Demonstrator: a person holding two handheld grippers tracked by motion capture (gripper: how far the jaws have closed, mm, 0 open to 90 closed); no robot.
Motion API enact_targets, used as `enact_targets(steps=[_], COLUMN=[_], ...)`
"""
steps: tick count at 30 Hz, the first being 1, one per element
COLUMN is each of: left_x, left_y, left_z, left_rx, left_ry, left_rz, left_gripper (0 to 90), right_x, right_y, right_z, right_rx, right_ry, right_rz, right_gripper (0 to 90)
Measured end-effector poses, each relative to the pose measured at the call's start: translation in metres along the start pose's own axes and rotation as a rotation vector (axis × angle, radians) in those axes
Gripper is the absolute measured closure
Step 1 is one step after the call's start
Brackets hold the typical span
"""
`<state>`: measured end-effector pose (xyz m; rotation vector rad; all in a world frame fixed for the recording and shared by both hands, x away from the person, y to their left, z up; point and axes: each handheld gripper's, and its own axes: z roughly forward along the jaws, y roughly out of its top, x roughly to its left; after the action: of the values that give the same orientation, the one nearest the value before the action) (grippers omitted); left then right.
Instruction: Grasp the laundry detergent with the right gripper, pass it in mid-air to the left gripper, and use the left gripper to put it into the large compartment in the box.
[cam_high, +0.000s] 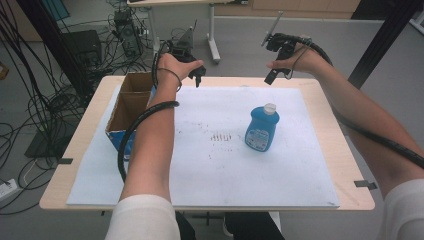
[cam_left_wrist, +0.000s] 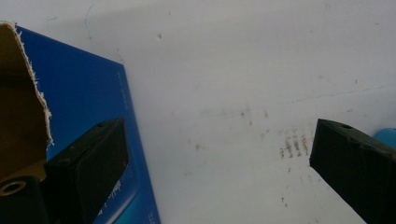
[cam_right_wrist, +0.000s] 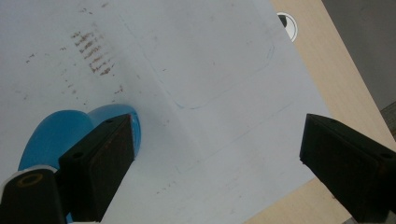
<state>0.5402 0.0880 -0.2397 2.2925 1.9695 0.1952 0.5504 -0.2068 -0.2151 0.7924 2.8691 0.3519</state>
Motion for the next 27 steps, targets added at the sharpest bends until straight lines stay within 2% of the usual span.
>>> enact_targets(steps=[12, 18, 23, 27], left_x=[0.002, 0.003, 0.003, 0.002], left_y=[-0.002, -0.003, -0.004, -0.006], left_z=[-0.002, -0.003, -0.003, -0.003], left_rx=[0.002, 0.004, 0.004, 0.003], left_ry=[0.005, 0.007, 0.008, 0.004], left_rz=[0.001, 0.000, 0.002, 0.006], left_gripper=[5.1, 5.1, 5.1, 5.1], right_x=[0.003, 0.004, 0.003, 0.003], right_y=[0.000, -0.006, -0.018, -0.034], right_z=[-0.001, -0.006, -0.012, -0.018], right_rx=[-0.006, -0.010, -0.018, -0.016], right_ry=[0.000, 0.002, 0.001, 0.004], right_rz=[-0.014, -0.011, -0.004, 0.013], right_gripper=[9.7, 9.2, 8.9, 8.6])
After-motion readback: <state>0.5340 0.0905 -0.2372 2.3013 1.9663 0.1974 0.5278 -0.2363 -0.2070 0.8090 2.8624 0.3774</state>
